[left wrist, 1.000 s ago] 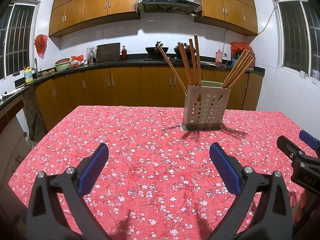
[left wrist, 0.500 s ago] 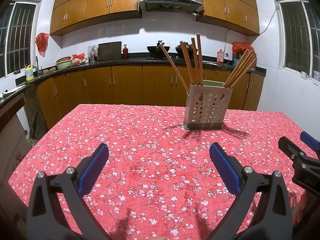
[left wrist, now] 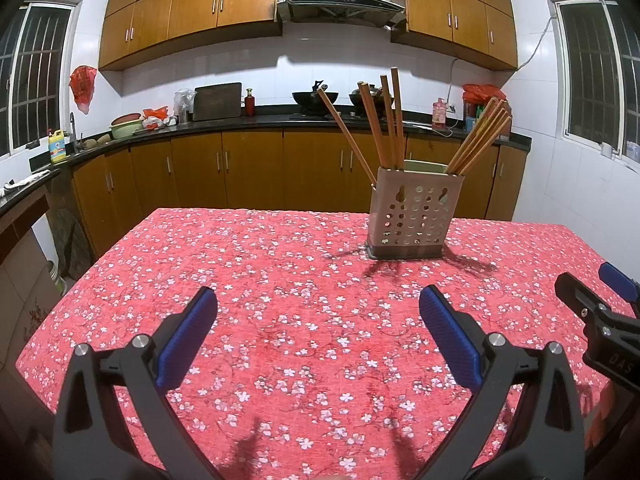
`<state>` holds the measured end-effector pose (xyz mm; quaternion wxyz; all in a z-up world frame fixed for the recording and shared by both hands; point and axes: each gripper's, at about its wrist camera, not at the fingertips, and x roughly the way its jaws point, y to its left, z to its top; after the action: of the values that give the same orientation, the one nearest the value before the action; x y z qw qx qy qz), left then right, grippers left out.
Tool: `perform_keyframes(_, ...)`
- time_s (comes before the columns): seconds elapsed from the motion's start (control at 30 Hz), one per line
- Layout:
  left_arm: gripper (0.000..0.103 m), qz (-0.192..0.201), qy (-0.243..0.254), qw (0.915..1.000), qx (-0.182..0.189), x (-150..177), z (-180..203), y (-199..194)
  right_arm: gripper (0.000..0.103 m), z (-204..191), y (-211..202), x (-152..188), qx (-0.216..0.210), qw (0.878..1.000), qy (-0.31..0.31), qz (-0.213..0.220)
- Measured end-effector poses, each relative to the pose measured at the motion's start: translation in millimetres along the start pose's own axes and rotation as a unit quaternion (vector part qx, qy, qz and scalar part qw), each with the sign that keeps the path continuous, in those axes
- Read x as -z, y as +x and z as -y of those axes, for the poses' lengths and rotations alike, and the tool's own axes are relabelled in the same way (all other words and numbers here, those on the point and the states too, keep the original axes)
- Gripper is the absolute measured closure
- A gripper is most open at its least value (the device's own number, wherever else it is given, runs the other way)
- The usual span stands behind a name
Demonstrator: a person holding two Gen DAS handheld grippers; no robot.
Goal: Organize utensils
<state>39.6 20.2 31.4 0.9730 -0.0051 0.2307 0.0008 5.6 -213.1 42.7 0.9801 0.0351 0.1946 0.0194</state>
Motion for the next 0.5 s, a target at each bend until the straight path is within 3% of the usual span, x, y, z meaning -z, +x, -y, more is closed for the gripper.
perform_keyframes(0.5,0.004,0.000,0.000,1.0000,0.000,-0.2,0.0,-0.1,0.002,-1.4,-0.3,0.2,0.000,1.000,0.000,0.000)
